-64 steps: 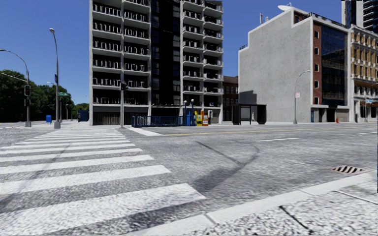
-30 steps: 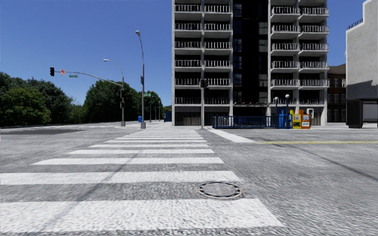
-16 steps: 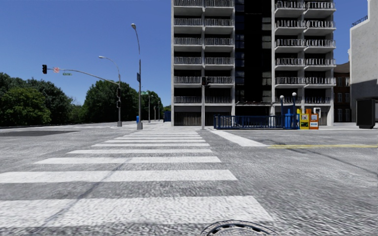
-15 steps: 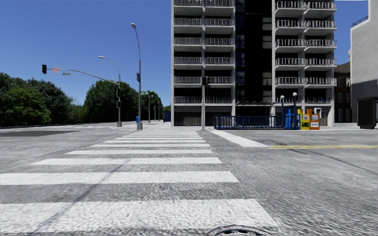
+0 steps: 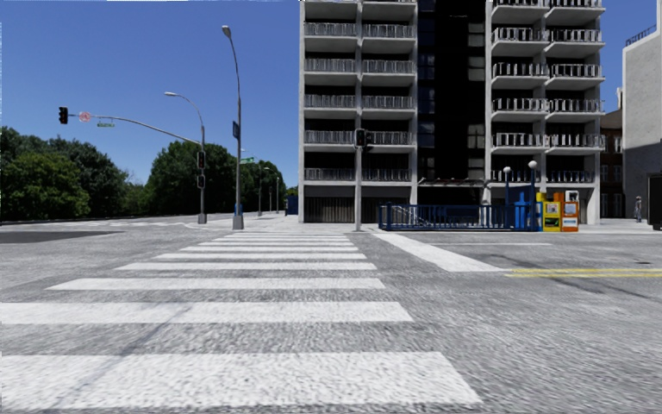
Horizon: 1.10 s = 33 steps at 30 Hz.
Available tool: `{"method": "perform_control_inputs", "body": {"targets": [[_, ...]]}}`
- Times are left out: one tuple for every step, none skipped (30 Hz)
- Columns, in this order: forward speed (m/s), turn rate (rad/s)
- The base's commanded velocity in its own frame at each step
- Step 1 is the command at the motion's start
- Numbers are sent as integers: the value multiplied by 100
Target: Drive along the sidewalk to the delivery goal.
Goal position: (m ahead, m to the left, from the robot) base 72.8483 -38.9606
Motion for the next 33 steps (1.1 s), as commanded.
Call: {"method": "perform_control_inputs", "body": {"targets": [[200, 0], [200, 0], [200, 8], [200, 21], [200, 21], [200, 26], [200, 26], [200, 11], [200, 0], [200, 0], [200, 0], [200, 0], [200, 0], [200, 0], [200, 0], [200, 0], [200, 0], [200, 0], [200, 0], [200, 0], [200, 0], [200, 0], [200, 0], [200, 0], [200, 0], [200, 0], [200, 0], [200, 0], [200, 0], [200, 0], [200, 0], [200, 0], [200, 0]]}}
